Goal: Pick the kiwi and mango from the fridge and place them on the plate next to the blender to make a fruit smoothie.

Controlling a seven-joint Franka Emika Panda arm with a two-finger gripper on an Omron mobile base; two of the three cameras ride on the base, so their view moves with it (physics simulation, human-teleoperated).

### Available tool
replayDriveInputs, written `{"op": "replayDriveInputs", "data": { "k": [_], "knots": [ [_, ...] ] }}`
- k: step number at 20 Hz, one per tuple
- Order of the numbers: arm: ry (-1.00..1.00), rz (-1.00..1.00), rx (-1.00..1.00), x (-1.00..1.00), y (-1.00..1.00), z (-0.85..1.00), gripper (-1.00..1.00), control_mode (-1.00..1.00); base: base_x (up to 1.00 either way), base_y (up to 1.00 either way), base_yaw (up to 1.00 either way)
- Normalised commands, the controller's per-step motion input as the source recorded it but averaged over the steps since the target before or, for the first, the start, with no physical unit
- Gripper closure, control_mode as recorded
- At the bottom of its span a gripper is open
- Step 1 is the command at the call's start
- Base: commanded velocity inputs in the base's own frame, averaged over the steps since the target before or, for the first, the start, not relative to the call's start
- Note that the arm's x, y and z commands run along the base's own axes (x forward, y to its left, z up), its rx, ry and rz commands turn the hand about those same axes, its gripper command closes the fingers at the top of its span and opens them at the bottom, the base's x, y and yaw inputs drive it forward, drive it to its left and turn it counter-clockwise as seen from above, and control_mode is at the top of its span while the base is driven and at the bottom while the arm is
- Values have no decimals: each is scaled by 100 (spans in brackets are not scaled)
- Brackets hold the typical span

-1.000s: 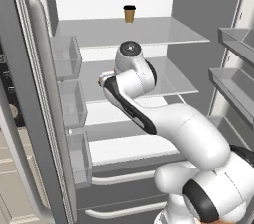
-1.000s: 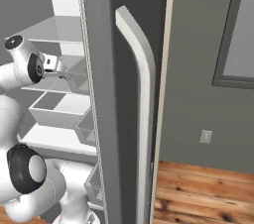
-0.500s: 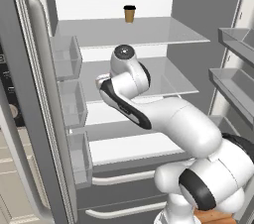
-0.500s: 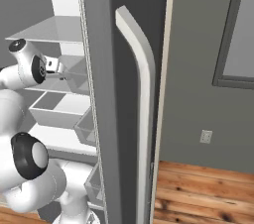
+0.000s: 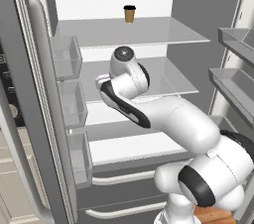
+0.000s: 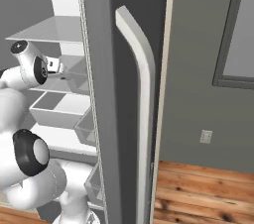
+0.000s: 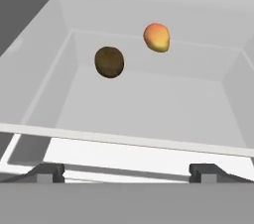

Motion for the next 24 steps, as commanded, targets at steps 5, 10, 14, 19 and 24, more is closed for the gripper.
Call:
{"op": "replayDriveInputs", "data": {
  "k": [5,10,14,19,24],
  "knots": [
    [0,0,0,29,4,-11,-100,-100,0,0,0],
    [0,0,0,34,0,-7,-100,-100,0,0,0],
    [0,0,0,24,0,-10,-100,-100,0,0,0],
    [0,0,0,25,1,-8,-100,-100,0,0,0],
    [0,0,0,27,0,-4,-100,-100,0,0,0]
  ]
}}
